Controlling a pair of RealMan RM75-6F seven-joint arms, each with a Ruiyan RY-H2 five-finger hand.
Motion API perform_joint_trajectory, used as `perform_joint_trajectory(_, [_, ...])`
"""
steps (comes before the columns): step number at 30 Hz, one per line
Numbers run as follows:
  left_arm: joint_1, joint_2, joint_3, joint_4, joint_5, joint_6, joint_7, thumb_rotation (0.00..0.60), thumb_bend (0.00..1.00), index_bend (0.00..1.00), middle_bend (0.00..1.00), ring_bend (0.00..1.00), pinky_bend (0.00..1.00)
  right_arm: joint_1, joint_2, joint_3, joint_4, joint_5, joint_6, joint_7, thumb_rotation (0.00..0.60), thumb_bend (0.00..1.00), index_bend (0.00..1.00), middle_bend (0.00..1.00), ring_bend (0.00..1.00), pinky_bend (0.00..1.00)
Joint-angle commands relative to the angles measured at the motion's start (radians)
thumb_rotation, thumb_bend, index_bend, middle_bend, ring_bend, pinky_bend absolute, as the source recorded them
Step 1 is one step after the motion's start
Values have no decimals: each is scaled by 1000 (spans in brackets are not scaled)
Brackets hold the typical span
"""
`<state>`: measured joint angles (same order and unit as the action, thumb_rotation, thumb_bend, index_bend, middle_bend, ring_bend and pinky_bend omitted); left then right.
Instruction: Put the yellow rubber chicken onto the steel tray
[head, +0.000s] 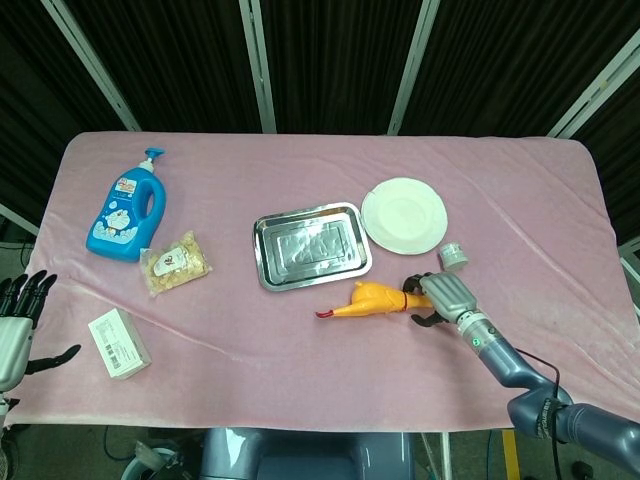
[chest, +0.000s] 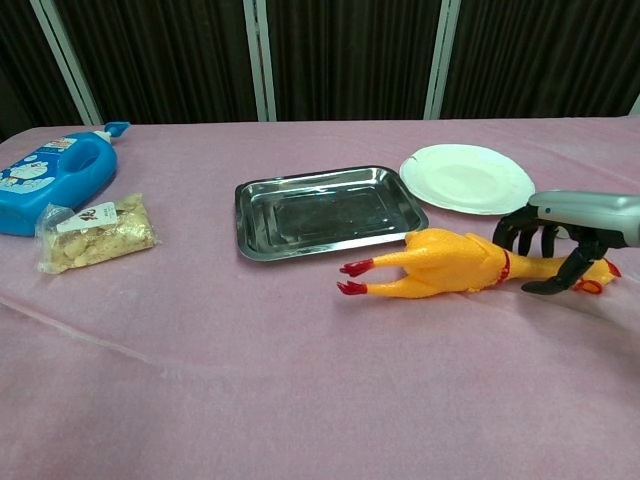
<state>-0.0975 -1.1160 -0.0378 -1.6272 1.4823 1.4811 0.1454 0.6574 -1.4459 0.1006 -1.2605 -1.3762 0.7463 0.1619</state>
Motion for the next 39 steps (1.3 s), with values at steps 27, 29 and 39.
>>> perform_joint_trajectory(27, [-5, 3, 14, 12, 32, -16, -54, 600, 0, 58, 53, 0, 0, 19, 35, -26, -26, -86, 43, 213, 600, 586, 864, 694, 701, 806])
perform_joint_trajectory(29, [-16, 7, 12, 1, 44, -24, -55, 600, 0, 68, 65, 1, 0, 19, 71, -27, -74, -94, 44, 257, 600, 587, 881, 705, 711, 817])
perform_joint_trajectory(39, [-115, 6, -17, -109, 134, -86, -97, 600, 17, 167, 175, 98, 36, 26, 171, -28, -223, -131, 52, 448, 600, 598, 908, 723, 730, 833])
